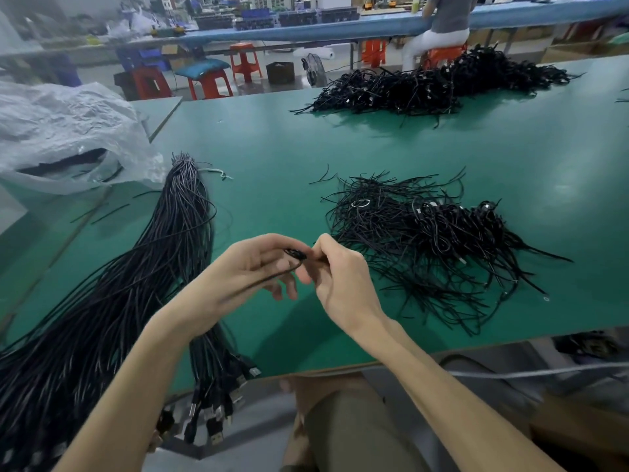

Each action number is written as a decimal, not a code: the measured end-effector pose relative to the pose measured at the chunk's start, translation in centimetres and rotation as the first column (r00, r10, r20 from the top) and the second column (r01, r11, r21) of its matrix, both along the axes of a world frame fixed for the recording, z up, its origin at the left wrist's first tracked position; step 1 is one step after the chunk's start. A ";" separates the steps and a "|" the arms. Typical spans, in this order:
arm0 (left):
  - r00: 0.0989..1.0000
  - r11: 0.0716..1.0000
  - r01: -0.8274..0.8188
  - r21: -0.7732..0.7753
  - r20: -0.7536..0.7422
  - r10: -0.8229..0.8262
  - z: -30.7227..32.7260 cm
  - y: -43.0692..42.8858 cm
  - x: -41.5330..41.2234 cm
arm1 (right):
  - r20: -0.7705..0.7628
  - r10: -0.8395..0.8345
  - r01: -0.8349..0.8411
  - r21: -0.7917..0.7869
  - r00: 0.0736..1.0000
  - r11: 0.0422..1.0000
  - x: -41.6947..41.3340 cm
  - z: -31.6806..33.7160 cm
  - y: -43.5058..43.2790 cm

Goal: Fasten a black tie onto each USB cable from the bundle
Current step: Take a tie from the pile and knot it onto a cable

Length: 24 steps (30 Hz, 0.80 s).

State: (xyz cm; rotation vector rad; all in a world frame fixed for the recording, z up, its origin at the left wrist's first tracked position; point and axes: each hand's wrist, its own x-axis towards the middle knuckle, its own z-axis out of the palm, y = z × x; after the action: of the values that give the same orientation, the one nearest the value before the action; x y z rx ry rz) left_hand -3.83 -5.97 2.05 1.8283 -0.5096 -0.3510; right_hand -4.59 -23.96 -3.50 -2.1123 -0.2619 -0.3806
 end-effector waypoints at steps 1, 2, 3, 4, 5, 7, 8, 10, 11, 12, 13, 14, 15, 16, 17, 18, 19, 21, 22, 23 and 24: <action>0.999 0.999 -0.043 0.033 0.032 0.042 -0.4 -0.2 0.4 | -0.003 0.000 0.000 0.022 1.000 1.000 -0.1 -0.1 0.2; 0.992 0.991 -0.101 0.088 0.091 0.092 -0.7 -0.6 0.7 | -0.004 -0.002 0.002 0.044 1.000 0.999 -0.1 -0.2 0.4; 0.977 0.975 -0.161 0.152 0.168 0.135 -1.1 -0.8 0.9 | -0.006 0.002 -0.001 0.065 1.000 0.998 -0.1 -0.3 0.6; 0.956 0.956 -0.212 0.203 0.245 0.160 -1.4 -0.9 1.0 | -0.013 0.004 -0.003 0.084 1.000 0.996 -0.1 -0.4 0.8; 0.938 0.938 -0.246 0.243 0.304 0.167 -1.7 -0.9 1.1 | -0.022 0.001 0.001 0.093 1.000 0.996 0.0 -0.4 0.9; 0.910 0.904 -0.296 0.309 0.379 0.168 -2.0 -1.0 1.1 | -0.035 -0.014 0.017 0.086 0.999 0.996 0.1 -0.4 0.9; 0.903 0.887 -0.317 0.335 0.394 0.173 -2.1 -1.1 1.1 | -0.040 -0.012 0.016 0.085 0.999 0.996 0.0 -0.4 0.8; 0.895 0.865 -0.356 0.353 0.394 0.207 -2.4 -1.1 1.3 | -0.047 0.002 0.003 0.103 0.999 0.995 -0.2 -0.5 0.8; 0.897 0.866 -0.361 0.347 0.383 0.220 -2.5 -1.2 1.4 | -0.045 0.000 0.005 0.116 0.999 0.993 -0.3 -0.6 0.9; 0.900 0.870 -0.361 0.335 0.369 0.232 -2.6 -1.4 1.4 | -0.042 -0.014 0.020 0.128 0.999 0.992 -0.4 -0.7 0.9; 0.903 0.877 -0.363 0.315 0.351 0.248 -2.6 -1.5 1.4 | -0.036 -0.039 0.044 0.138 0.999 0.989 -0.3 -0.8 0.9; 0.905 0.881 -0.367 0.297 0.331 0.266 -2.7 -1.7 1.4 | -0.025 -0.069 0.072 0.146 0.997 0.987 -0.3 -0.9 0.9; 0.906 0.881 -0.376 0.286 0.313 0.285 -2.7 -2.0 1.4 | -0.015 -0.092 0.094 0.145 0.996 0.985 -0.2 -0.9 0.9; 0.906 0.877 -0.389 0.281 0.288 0.309 -2.8 -2.2 1.5 | -0.008 -0.101 0.101 0.135 0.995 0.986 -0.2 -0.9 0.8; 0.909 0.874 -0.401 0.276 0.243 0.340 -2.9 -2.4 1.6 | -0.004 -0.099 0.099 0.115 0.995 0.988 -0.1 -0.8 0.8; 0.911 0.872 -0.409 0.269 0.178 0.372 -2.9 -2.5 1.7 | 0.011 -0.095 0.094 0.081 0.995 0.992 -0.1 -0.8 0.8; 0.911 0.871 -0.412 0.269 0.106 0.399 -2.9 -2.6 1.8 | 0.051 -0.097 0.095 0.030 0.994 0.995 -0.1 -0.7 0.8; 0.905 0.867 -0.406 0.290 -0.007 0.426 -2.9 -2.8 1.9 | 0.216 -0.098 0.127 -0.121 0.971 0.984 -0.3 -0.5 0.6; 0.900 0.868 -0.400 0.296 -0.052 0.433 -2.8 -2.8 1.9 | 0.301 -0.074 0.139 -0.203 0.951 0.969 -0.3 -0.4 0.4; 0.897 0.872 -0.390 0.296 -0.093 0.432 -2.7 -2.9 1.9 | 0.365 -0.041 0.146 -0.267 0.930 0.953 -0.3 -0.4 0.1; 0.898 0.877 -0.376 0.298 -0.119 0.425 -2.6 -2.9 1.9 | 0.405 -0.015 0.151 -0.307 0.914 0.940 -0.4 -0.3 -0.1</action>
State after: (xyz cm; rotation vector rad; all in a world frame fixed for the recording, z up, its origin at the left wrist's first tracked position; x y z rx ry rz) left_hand -1.88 -8.91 -0.58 2.0837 0.0580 -0.3054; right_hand -4.98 -24.08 -3.84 -2.3679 -0.5024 -0.8750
